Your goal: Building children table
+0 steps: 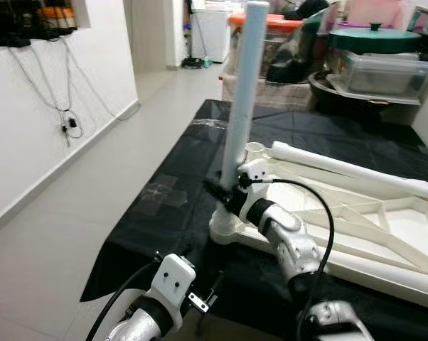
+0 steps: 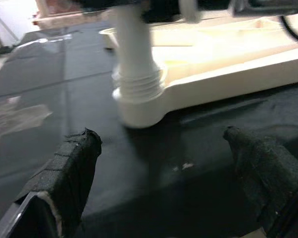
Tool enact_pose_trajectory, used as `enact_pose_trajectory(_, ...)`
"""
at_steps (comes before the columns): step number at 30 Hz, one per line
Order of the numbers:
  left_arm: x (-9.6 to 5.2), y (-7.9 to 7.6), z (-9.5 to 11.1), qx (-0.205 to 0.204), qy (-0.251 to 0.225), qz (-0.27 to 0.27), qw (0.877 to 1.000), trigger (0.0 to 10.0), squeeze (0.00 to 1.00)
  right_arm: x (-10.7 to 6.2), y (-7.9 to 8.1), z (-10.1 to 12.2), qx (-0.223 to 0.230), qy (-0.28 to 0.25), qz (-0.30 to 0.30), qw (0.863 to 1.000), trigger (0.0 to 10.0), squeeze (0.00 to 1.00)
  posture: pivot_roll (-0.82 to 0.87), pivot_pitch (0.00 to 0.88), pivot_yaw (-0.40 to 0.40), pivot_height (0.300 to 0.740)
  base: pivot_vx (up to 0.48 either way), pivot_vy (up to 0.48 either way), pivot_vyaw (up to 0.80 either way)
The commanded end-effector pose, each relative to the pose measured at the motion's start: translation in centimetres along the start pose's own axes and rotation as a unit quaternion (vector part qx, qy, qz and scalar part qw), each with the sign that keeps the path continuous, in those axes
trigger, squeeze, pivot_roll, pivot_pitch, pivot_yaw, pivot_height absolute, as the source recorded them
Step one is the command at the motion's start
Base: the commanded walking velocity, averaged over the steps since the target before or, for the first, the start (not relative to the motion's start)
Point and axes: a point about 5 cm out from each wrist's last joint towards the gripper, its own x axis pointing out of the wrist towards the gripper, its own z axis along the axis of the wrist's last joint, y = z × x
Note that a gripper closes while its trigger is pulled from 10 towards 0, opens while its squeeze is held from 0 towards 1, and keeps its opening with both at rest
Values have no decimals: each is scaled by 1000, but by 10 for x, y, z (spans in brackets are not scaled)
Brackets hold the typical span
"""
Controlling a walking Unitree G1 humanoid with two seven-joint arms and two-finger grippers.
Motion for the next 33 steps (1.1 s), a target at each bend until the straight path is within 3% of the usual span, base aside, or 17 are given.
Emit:
enact_pose_trajectory(1, -1, 1, -3, -4, 5, -3, 1000, 10000, 0, -21, -43, -1, -11, 2, -191, 982, 0, 0, 143, 0, -45, 740, 0, 0, 0)
enact_pose_trajectory(5, -1, 1, -3, -5, 6, -4, 1000, 10000, 0, -29, -48, -1, -22, -3, -239, 971, 0, 0, 143, 0, -45, 740, 0, 0, 0)
enact_pose_trajectory(10, 0, 1, -3, -4, 6, -3, 1000, 10000, 0, -41, -27, -8, 6, 15, -322, 946, 0, 0, 150, 0, -53, 740, 0, 0, 0)
enact_pose_trajectory(11, 0, 1, -3, -4, 5, -2, 1000, 10000, 0, -36, -17, -9, 19, 12, -288, 957, 10000, 0, 148, 0, -55, 740, 0, 0, 0)
enact_pose_trajectory(13, 0, 1, -3, -4, 5, -1, 1000, 10000, 0, -32, -8, -8, 27, 8, -264, 964, 10000, 0, 148, 0, -55, 740, 0, 0, 0)
enact_pose_trajectory(14, 0, 1, -3, -4, 5, 0, 1000, 10000, 0, -29, 1, -7, 40, -1, -230, 972, 10000, 1000, 146, 0, -54, 740, 0, 0, 0)
enact_pose_trajectory(17, 0, 1, -3, -5, 5, 0, 1000, 10000, 0, -26, 9, -5, 46, -18, -192, 980, 10000, 1000, 146, 0, -53, 740, 0, 0, 0)
enact_pose_trajectory(18, 0, 1, -3, -5, 5, -1, 1000, 10000, 0, -22, 9, -2, 56, -30, -156, 986, 10000, 0, 145, 0, -53, 740, 0, 0, 0)
enact_pose_trajectory(20, 0, 1, -3, -5, 5, -1, 1000, 10000, 0, -19, 8, 0, 62, -38, -135, 988, 10000, 0, 145, 0, -53, 740, 0, 0, 0)
enact_pose_trajectory(23, 0, 1, -3, -5, 5, -1, 1000, 10000, 0, -13, 2, 3, 70, -43, -31, 996, 10000, 0, 146, 0, -53, 740, 0, 0, 0)
enact_pose_trajectory(24, 0, 1, -3, -4, 5, -1, 1000, 10000, 0, -11, -3, 2, 62, -26, 45, 997, 10000, 0, 146, 0, -52, 740, 0, 0, 0)
enact_pose_trajectory(25, 0, 1, -3, -4, 5, -1, 1000, 10000, 0, -11, -3, 2, 62, -26, 45, 997, 10000, 0, 146, 0, -52, 740, 0, 0, 0)
enact_pose_trajectory(26, 1, 2, -3, -4, 5, -1, 1000, 10000, 0, -13, -5, -1, 59, 6, 136, 989, 10000, 0, 149, 0, -47, 740, 0, 0, 0)
enact_pose_trajectory(28, 1, 2, -3, -4, 5, -1, 1000, 10000, 0, -13, -5, -1, 59, 6, 136, 989, 10000, 0, 149, 0, -47, 740, 0, 0, 0)
enact_pose_trajectory(30, 2, 2, -3, -3, 4, -2, 1000, 10000, 0, -21, -7, -1, 33, 63, 299, 952, 10000, 0, 146, 0, -45, 740, 0, 0, 0)
enact_pose_trajectory(32, 2, 2, -3, -3, 4, -2, 1000, 10000, 0, -21, -7, -1, 33, 63, 299, 952, 10000, 0, 146, 0, -45, 740, 0, 0, 0)
enact_pose_trajectory(33, 2, 2, -4, -2, 4, -2, 1000, 10000, 0, -23, -5, -1, 20, 85, 355, 931, 10000, 0, 149, 0, -47, 740, 0, 0, 0)
